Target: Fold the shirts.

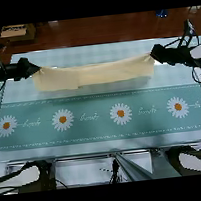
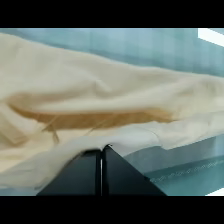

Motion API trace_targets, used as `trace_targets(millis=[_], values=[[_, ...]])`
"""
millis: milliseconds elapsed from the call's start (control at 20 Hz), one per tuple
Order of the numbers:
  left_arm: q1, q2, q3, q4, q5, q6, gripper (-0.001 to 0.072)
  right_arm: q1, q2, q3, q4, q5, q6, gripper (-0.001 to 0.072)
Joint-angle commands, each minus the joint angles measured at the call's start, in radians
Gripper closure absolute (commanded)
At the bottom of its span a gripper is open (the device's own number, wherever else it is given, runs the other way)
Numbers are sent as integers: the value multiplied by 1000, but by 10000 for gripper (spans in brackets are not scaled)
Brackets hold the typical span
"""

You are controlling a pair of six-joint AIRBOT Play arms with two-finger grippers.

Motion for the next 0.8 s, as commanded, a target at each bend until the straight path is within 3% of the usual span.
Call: trace_targets(millis=[0, 350, 400, 450, 550, 600, 750], values=[[0, -181, 122, -92, 13, -1, 692, 6, -130, 85, 25, -86, 6, 693], [-13, -417, 252, -141, 17, -5, 688, 7, -270, 111, 64, -135, 2, 691], [-13, -428, 253, -147, 16, -5, 648, 6, -280, 111, 64, -132, 2, 690], [-11, -436, 253, -147, 7, -5, 522, 6, -286, 111, 63, -132, 1, 684], [0, -440, 253, -146, -14, -5, 293, 6, -279, 111, 60, -135, -32, 464], [13, -436, 253, -147, -23, -10, 202, -3, -263, 111, 46, -131, -72, 393], [76, -418, 253, -148, -121, -9, 174, -43, -183, 111, -137, -110, -90, 392]])
